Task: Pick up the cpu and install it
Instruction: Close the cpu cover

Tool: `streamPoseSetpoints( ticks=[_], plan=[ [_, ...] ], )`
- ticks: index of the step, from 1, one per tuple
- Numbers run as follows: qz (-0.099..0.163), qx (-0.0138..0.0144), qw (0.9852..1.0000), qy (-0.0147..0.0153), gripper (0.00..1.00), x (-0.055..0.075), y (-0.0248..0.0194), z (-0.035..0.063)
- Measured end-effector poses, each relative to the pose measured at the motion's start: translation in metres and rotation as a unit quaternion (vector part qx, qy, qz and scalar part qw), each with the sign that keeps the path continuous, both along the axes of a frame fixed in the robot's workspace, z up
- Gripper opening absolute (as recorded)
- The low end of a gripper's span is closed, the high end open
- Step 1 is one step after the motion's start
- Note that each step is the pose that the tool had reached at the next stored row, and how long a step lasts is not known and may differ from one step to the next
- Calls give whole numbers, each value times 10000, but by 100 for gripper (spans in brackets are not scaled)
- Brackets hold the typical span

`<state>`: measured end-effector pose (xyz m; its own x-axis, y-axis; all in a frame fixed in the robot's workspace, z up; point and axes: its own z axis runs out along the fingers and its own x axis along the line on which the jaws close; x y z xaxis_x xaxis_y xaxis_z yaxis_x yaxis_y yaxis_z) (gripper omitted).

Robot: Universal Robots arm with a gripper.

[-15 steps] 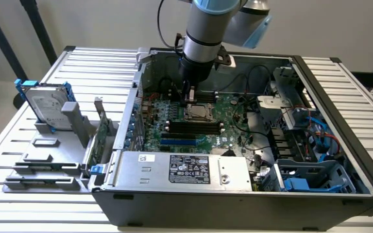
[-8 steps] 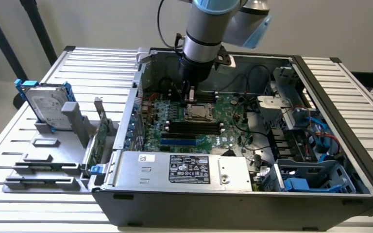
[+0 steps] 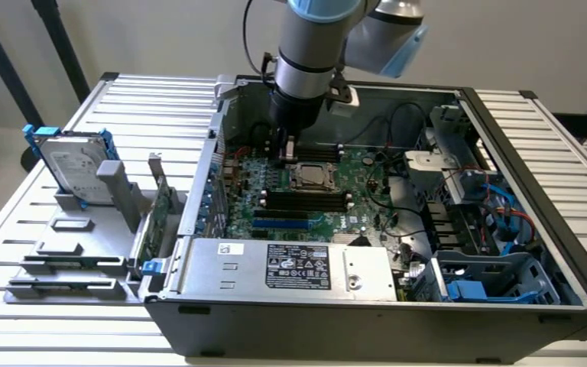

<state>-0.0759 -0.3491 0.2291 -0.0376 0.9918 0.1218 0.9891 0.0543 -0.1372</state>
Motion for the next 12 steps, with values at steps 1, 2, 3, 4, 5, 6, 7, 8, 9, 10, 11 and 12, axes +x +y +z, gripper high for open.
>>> streamPoseSetpoints(
  ticks=[1,2,3,4,5,6,7,8,9,10,11,12],
  plan=[
    [-3,12,10000,0,11,-25,-1,4],
    [-10,34,10000,0,11,-50,-1,12],
    [-23,61,10000,0,11,-68,0,20],
    [-41,92,9999,0,11,-82,-1,29],
    [-64,123,9999,0,11,-95,-1,38],
    [-89,153,9998,-1,11,-106,-1,45],
    [-117,181,9998,-1,11,-116,-1,51],
    [-148,205,9997,-1,11,-124,-1,58],
    [-181,229,9996,-1,11,-131,-1,63],
    [-220,253,9994,-2,11,-138,0,68],
    [-259,274,9993,-2,11,-143,-1,71],
    [-302,292,9991,-2,11,-148,-1,74]
  ],
)
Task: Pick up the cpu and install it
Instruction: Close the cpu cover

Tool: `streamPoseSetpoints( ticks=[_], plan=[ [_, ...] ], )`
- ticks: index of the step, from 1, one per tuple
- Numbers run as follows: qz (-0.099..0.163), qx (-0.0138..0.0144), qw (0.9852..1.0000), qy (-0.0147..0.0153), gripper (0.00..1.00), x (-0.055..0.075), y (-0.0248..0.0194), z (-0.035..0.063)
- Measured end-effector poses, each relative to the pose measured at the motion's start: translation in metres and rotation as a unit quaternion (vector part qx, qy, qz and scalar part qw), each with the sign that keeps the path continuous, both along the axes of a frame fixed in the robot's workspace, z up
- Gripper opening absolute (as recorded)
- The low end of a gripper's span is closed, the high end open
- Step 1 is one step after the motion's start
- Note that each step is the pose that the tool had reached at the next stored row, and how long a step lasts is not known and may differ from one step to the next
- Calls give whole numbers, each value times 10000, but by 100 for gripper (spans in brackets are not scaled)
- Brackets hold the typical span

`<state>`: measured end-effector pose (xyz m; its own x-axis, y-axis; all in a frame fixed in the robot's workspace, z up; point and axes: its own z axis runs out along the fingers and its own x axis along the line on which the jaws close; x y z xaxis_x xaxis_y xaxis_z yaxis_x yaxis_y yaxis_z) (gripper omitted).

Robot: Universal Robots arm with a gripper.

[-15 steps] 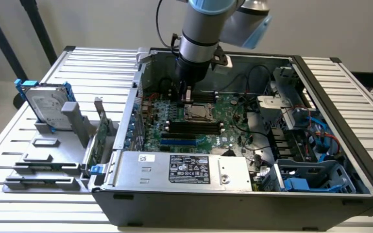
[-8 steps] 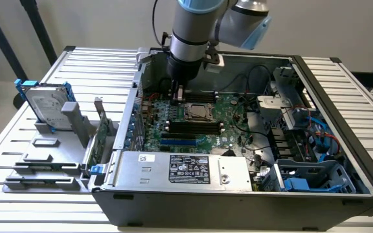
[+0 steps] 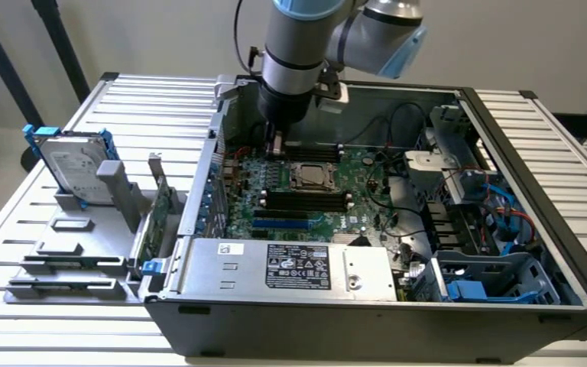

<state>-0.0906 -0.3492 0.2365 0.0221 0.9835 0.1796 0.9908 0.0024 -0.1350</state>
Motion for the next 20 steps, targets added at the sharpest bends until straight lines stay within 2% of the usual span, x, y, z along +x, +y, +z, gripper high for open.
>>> streamPoseSetpoints(
  ticks=[2,5,8,11,18,19,20],
  plan=[
    [-98,30,9999,-1,11,-5,0,1],
    [-288,55,9996,1,11,-9,0,2],
    [-481,84,9988,0,11,-12,0,1],
    [-636,129,9979,5,11,-18,0,2],
    [-933,298,9952,37,11,-30,-2,47],
    [-997,339,9944,57,11,-35,-7,65],
    [-1040,358,9939,71,11,-43,-14,75]
  ],
)
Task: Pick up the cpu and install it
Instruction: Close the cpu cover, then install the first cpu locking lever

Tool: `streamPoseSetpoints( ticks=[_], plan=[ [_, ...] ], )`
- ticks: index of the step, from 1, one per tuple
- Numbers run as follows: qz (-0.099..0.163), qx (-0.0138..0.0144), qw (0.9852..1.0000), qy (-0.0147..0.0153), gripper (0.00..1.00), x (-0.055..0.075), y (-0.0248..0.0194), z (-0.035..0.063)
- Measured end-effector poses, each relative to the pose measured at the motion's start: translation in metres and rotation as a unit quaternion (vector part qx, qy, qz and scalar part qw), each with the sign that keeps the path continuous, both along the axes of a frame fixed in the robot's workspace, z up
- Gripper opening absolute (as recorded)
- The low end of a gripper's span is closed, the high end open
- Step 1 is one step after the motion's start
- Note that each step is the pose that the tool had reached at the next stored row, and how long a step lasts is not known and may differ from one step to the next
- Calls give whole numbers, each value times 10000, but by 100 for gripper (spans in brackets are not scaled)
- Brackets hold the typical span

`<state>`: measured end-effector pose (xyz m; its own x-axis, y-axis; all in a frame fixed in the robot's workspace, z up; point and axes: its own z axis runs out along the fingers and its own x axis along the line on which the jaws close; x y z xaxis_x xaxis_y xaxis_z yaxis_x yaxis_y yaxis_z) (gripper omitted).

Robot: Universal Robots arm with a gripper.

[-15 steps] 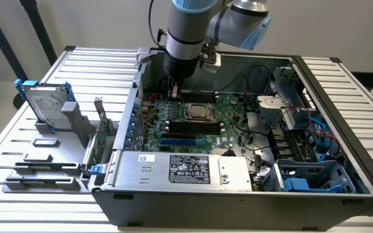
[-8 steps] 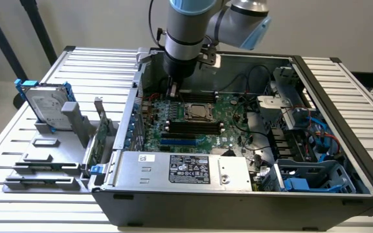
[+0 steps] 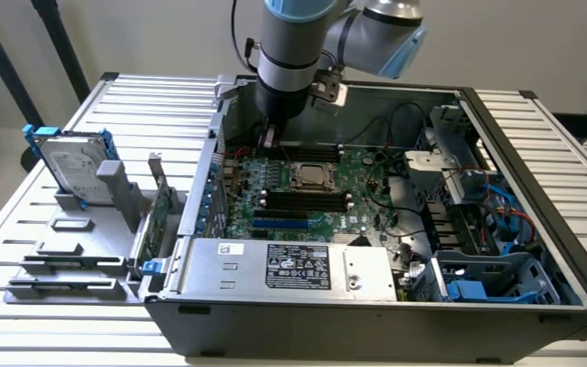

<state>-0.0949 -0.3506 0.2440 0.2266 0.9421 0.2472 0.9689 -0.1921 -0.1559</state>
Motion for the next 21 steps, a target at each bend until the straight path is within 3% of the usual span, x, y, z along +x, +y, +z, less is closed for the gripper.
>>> streamPoseSetpoints(
  ticks=[3,11,16,18,21],
  plan=[
    [-59,18,10000,24,11,-21,-26,16],
    [-180,21,9998,24,11,-103,-41,16],
    [-398,33,9992,25,11,-143,-41,17],
    [-512,51,9987,25,11,-149,-41,17],
    [-650,108,9978,26,11,-160,-41,17]
  ],
)
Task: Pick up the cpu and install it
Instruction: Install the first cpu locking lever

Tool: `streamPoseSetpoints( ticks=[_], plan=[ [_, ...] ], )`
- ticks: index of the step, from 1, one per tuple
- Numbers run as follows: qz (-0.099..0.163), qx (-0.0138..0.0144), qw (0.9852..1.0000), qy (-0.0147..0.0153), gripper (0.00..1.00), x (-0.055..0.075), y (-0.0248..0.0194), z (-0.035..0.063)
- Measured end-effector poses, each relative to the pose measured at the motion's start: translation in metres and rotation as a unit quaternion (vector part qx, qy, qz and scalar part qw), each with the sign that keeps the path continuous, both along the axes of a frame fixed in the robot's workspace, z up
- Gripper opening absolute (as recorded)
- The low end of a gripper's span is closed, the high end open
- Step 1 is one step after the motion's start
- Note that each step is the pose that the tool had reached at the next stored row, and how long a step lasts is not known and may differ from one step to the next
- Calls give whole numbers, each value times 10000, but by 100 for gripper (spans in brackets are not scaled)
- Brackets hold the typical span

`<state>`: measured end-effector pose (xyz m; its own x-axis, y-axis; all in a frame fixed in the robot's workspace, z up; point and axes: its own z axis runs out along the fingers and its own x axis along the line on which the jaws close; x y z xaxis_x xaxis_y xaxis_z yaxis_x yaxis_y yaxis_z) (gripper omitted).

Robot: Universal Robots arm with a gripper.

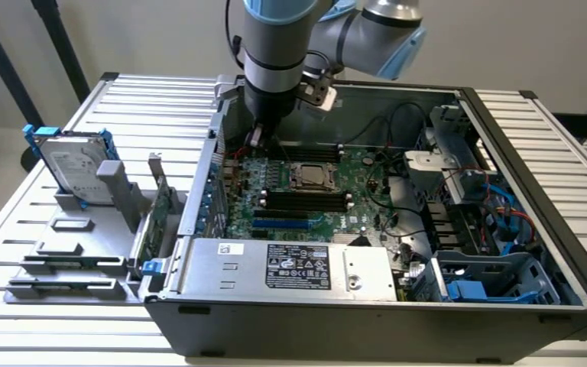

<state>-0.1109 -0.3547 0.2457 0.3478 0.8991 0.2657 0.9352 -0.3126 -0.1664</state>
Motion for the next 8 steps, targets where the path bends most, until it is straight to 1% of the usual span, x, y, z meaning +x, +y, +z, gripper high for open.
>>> streamPoseSetpoints(
  ticks=[4,8],
  plan=[
    [-202,61,9998,1,11,-8,0,0],
    [-417,144,9990,2,11,-13,0,0]
  ],
)
